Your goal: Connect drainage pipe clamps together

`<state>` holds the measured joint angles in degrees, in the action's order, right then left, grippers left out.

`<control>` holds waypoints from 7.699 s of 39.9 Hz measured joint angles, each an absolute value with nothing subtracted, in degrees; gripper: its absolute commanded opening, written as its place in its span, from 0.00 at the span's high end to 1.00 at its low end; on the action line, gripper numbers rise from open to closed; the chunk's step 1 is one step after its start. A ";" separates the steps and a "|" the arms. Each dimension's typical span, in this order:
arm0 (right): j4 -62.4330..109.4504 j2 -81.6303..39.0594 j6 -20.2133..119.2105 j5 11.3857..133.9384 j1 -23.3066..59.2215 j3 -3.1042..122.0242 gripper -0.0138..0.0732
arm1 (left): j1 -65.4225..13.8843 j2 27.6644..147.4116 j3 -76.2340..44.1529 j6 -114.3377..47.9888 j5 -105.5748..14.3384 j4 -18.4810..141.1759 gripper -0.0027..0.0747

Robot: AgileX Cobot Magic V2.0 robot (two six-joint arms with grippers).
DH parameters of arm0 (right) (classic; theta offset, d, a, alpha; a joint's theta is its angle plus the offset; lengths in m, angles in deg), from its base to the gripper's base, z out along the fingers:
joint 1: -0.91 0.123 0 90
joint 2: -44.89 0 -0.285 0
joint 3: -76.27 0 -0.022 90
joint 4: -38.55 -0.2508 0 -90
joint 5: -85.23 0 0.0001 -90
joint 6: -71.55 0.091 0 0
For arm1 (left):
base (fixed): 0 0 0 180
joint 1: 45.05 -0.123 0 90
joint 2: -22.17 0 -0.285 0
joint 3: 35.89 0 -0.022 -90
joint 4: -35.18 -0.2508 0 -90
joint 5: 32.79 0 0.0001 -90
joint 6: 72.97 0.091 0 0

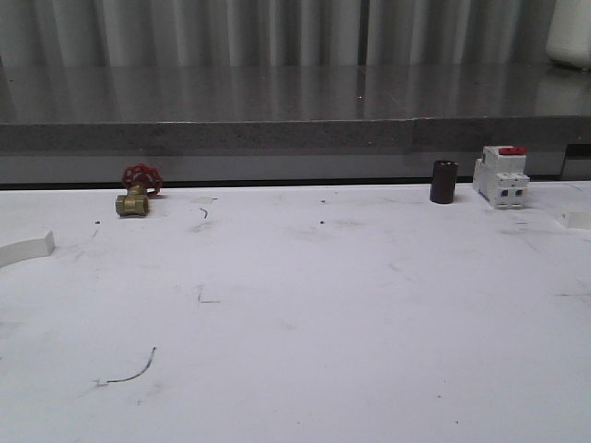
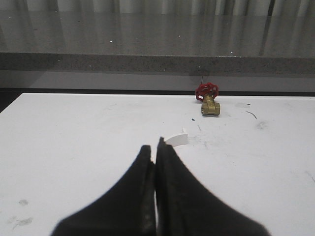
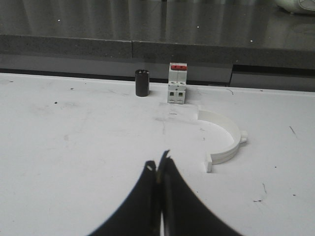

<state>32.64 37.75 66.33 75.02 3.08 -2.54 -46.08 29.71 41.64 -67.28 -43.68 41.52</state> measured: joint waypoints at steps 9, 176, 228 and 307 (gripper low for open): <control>32.64 37.75 66.33 75.02 3.08 -2.54 0.98 | -46.08 29.71 41.64 -67.28 -43.68 41.52 0.99; 32.64 37.75 66.33 74.92 3.08 -2.54 0.98 | -46.08 140.37 -27.96 -70.62 -77.41 40.57 0.27; 32.64 37.75 66.33 74.92 3.08 -2.54 0.98 | -23.60 143.49 -46.02 -87.85 -88.29 41.84 0.99; 32.64 37.75 66.33 74.92 3.08 -2.54 0.98 | -17.87 144.92 -56.92 -92.16 -89.49 29.83 0.99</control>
